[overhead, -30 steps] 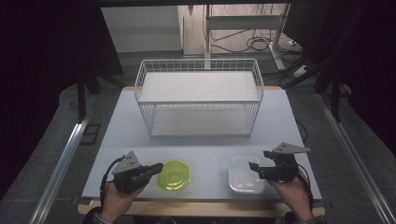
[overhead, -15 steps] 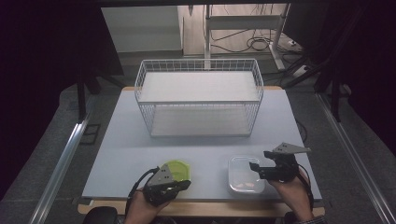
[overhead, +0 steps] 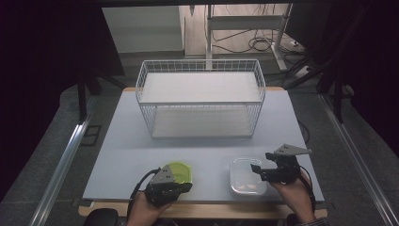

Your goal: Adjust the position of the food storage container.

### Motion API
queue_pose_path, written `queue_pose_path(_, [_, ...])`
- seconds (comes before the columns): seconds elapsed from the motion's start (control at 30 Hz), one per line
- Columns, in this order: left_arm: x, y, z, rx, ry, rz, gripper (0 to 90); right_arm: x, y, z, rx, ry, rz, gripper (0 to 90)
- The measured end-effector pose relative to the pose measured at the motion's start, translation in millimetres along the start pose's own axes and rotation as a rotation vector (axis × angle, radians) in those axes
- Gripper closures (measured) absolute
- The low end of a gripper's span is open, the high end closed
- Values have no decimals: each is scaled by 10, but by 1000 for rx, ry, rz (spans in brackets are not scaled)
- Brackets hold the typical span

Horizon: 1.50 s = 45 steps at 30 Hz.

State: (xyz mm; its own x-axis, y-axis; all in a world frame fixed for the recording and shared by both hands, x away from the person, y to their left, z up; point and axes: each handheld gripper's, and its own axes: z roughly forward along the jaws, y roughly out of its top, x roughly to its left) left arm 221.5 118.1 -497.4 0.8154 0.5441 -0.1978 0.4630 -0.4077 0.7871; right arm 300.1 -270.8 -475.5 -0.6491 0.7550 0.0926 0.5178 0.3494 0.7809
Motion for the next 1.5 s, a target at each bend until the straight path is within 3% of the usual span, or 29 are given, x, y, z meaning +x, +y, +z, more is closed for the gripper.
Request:
queue_pose_path(0.1, [-24,-6,49,35,14,9,900,0,-1,1,1,0,-1,219])
queue_pose_path(0.23, [-26,-2,59,43,49,17,900,-4,-2,0,0,0,-1,219])
queue_pose_path(0.5, [106,-29,18,39,109,-20,900,-4,-3,0,2,0,-4,220])
queue_pose_path(0.8, [394,-64,-91,10,182,-89,900,-4,-4,1,3,-2,-4,221])
queue_pose_path(1.3, [856,-148,-326,-6,302,-155,900,-4,-1,-3,1,-3,-2,251])
queue_pose_path(1.37, [930,-173,-362,-24,307,-182,900,-6,-2,-2,3,0,3,258])
queue_pose_path(1.5, [969,-195,-391,-36,307,-200,900,-23,0,-14,-1,13,42,295])
